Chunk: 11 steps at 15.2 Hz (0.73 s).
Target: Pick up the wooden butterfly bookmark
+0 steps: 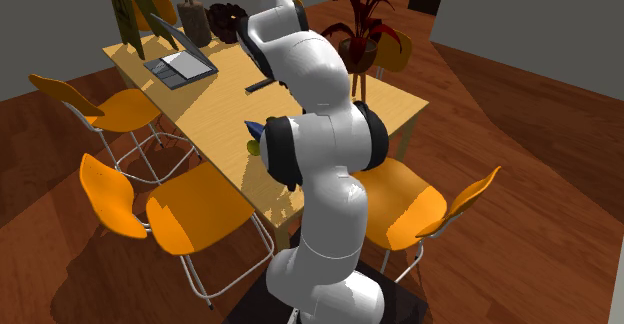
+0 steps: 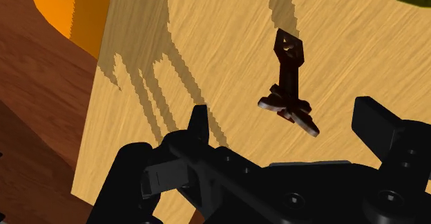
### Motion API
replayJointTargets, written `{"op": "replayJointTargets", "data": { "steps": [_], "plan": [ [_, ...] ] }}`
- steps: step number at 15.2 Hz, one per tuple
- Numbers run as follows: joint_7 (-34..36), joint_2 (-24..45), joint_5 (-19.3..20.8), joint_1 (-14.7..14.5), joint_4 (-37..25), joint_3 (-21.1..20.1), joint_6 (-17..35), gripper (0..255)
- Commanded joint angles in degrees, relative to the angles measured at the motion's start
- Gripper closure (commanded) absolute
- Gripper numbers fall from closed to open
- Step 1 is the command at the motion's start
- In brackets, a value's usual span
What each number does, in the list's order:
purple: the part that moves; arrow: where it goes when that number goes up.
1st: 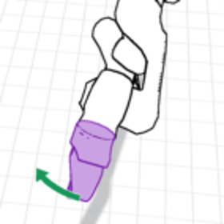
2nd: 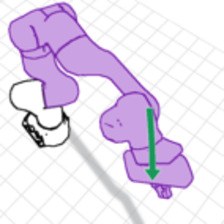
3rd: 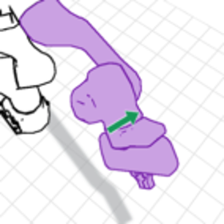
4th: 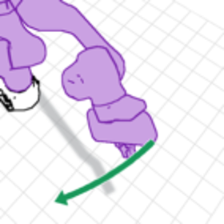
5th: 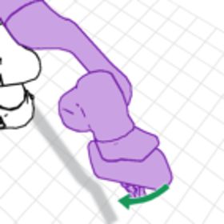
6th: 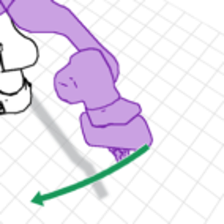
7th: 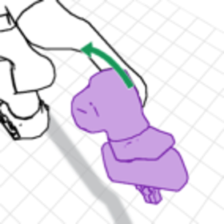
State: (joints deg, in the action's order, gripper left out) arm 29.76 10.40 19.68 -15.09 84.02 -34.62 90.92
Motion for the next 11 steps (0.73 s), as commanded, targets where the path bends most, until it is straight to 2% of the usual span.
{"op": "replayJointTargets", "data": {
  "steps": [1,4,5,11],
  "plan": [
    [0.4,-0.2,-0.1,0.1,1.7,0.0,1.5,0],
    [0.6,-0.4,-0.2,0.3,3.2,0.0,2.8,0],
    [0.6,-0.5,-0.2,0.3,3.2,0.0,2.8,255],
    [0.6,-0.5,-0.2,0.3,3.2,0.1,2.8,255]
  ]
}}
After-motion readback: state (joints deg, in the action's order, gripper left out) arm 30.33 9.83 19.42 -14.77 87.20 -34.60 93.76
